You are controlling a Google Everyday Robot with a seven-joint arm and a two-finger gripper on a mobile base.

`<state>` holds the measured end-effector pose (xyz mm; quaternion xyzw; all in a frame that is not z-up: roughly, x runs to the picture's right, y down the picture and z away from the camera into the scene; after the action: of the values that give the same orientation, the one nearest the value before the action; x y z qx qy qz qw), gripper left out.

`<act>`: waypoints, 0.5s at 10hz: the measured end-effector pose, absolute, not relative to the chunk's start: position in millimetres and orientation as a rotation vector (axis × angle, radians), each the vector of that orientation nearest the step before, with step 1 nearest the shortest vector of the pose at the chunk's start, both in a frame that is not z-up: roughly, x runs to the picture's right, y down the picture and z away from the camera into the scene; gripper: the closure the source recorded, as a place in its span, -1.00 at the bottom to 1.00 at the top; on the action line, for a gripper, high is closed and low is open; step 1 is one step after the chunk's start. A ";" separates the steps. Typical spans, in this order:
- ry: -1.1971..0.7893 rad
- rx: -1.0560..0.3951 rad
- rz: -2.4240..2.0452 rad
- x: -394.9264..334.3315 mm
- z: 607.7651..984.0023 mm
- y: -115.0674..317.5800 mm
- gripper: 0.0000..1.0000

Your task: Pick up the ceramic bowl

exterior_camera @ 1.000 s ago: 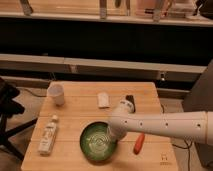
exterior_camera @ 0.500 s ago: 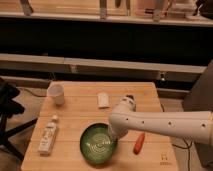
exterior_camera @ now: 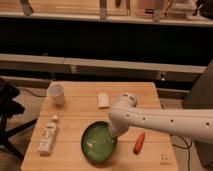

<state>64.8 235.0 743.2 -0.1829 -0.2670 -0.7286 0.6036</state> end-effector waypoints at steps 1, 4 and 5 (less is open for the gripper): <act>-0.614 -0.414 -1.686 64.4 742.1 228.5 1.00; -0.611 -0.409 -1.696 65.1 736.8 215.0 1.00; -0.609 -0.409 -1.698 65.3 734.9 212.5 1.00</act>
<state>65.3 212.5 734.9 -0.1765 -0.2629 -0.7331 0.6018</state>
